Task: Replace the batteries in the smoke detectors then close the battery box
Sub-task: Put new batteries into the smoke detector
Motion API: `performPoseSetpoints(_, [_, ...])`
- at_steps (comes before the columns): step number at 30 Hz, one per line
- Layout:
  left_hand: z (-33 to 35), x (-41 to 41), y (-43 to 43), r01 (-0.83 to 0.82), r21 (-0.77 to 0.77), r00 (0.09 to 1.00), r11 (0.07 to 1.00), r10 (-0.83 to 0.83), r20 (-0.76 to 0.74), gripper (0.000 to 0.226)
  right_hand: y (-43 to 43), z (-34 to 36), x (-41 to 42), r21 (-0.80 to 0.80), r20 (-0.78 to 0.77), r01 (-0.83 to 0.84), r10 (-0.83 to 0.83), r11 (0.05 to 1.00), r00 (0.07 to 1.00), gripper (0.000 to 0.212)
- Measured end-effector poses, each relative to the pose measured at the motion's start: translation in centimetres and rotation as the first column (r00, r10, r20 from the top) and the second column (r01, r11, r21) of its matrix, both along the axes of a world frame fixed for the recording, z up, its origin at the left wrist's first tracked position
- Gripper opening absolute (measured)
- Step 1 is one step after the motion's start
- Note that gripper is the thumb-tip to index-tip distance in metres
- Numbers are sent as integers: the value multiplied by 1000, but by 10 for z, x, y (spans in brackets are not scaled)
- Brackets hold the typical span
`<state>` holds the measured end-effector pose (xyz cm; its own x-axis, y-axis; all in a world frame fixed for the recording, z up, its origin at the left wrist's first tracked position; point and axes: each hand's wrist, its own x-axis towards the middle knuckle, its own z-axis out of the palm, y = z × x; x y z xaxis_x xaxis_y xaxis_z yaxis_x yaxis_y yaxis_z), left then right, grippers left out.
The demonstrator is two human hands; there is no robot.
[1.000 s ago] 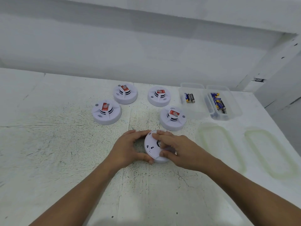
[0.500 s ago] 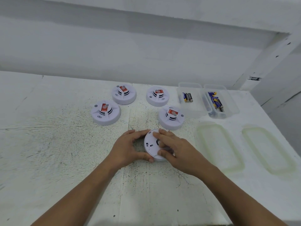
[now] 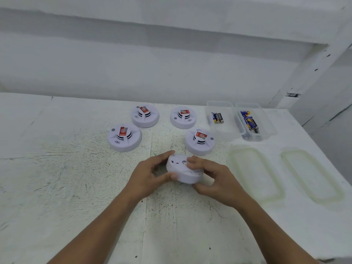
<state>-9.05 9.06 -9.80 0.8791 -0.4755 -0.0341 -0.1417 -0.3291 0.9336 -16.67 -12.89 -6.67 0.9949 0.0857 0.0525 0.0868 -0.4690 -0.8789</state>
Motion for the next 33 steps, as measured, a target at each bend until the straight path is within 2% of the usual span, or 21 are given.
performPoseSetpoints(3, [9,-5,0,-21,-135,999,991,18,-27,70,7,7,6,215,-62,59,-47,975,997,41])
performPoseSetpoints(6, [12,-9,0,-14,-250,998,968,-4,-68,53,17,9,14,405,-109,159,-125,900,986,31])
performPoseSetpoints(8, [11,-8,1,-36,-284,997,958,16,-72,48,25,8,19,478,-154,223,-169,850,974,29])
performPoseSetpoints(12, [8,-4,1,-92,-338,995,937,71,-73,46,39,7,30,529,-215,301,-217,794,952,25])
performPoseSetpoints(19, [0,2,4,-170,-405,982,899,122,-142,49,53,-1,35,590,-245,323,-217,740,945,24])
performPoseSetpoints(33, [-1,3,3,-159,-370,986,915,126,-113,51,51,-7,32,595,-239,317,-213,738,947,25])
